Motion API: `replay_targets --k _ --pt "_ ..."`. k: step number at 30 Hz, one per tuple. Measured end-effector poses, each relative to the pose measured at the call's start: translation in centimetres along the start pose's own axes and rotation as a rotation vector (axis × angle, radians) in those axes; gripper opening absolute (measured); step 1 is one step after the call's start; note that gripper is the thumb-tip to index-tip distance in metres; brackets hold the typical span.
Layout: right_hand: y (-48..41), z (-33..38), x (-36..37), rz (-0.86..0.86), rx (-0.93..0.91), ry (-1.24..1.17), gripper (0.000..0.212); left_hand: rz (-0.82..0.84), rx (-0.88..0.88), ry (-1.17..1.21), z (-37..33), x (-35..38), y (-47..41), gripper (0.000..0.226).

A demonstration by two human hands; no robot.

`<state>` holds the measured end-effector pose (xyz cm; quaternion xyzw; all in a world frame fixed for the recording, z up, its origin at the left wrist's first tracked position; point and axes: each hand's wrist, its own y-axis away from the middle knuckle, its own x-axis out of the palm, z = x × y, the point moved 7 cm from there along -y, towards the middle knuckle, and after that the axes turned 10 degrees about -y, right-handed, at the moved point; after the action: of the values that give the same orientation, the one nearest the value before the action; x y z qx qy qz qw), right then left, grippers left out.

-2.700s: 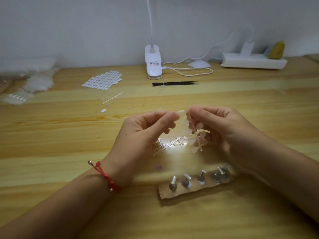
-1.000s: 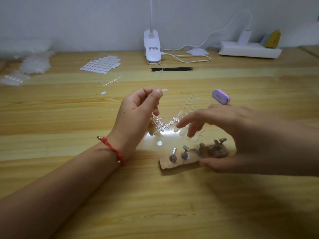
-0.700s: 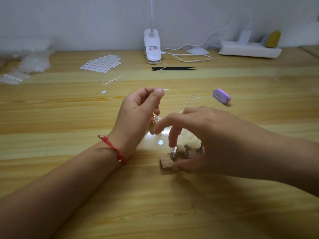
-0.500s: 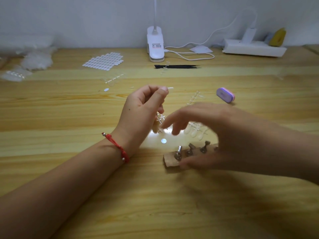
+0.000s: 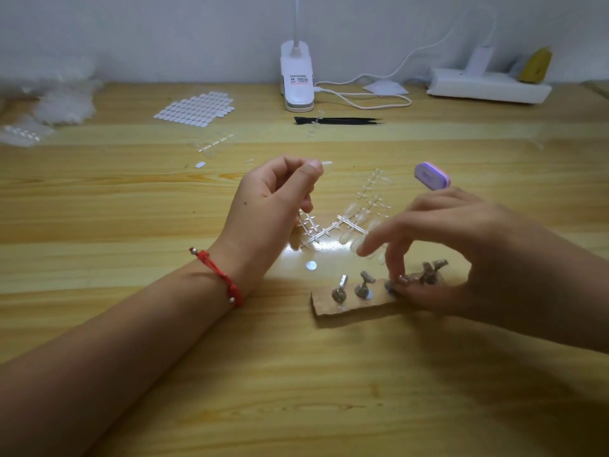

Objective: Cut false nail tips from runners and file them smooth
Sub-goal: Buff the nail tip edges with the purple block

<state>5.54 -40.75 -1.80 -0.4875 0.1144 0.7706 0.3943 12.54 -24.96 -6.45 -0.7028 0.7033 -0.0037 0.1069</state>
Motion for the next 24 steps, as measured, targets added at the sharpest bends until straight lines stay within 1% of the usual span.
replay_targets --k 2,3,6,7,10,13,15,17,20,22,24 --pt "0.2 0.4 0.0 -0.029 -0.062 0.045 0.036 0.004 -0.003 -0.001 0.0 0.0 0.0 0.018" --pt "0.3 0.5 -0.3 -0.058 -0.078 0.020 0.035 0.005 -0.006 0.000 0.0 0.0 0.0 0.017" --pt "-0.2 1.0 -2.0 -0.161 -0.083 -0.191 0.038 0.006 -0.012 -0.006 0.0 0.1 0.0 0.018" --pt "-0.6 1.3 -2.3 -0.169 -0.089 -0.231 0.039 0.007 -0.009 -0.018 -0.1 0.1 0.0 0.017" --pt "-2.2 2.5 -0.6 -0.090 -0.055 -0.238 0.037 0.021 0.015 -0.039 -0.5 0.1 0.3 0.016" --pt "-3.7 3.1 3.3 0.086 0.006 -0.014 0.034 0.030 0.000 -0.003 -0.5 0.0 0.4 0.018" --pt "-4.0 3.5 4.4 0.157 -0.013 0.083 0.034 0.023 -0.013 0.003 -0.4 -0.1 0.4 0.018" --pt "-3.9 3.5 4.1 0.169 0.003 0.073 0.029 0.018 -0.013 0.002 -0.4 -0.1 0.3 0.017" --pt "-3.6 3.1 4.0 0.156 0.067 -0.019 0.022 0.017 -0.007 -0.022 -0.4 -0.1 0.2 0.016" --pt "-3.6 2.9 4.3 0.170 0.096 -0.049 0.026 0.007 -0.023 -0.018 -0.2 -0.2 0.2 0.016" --pt "-3.5 2.7 4.3 0.206 0.106 -0.004 0.036 0.003 -0.032 -0.014 -0.2 -0.2 0.2 0.016"
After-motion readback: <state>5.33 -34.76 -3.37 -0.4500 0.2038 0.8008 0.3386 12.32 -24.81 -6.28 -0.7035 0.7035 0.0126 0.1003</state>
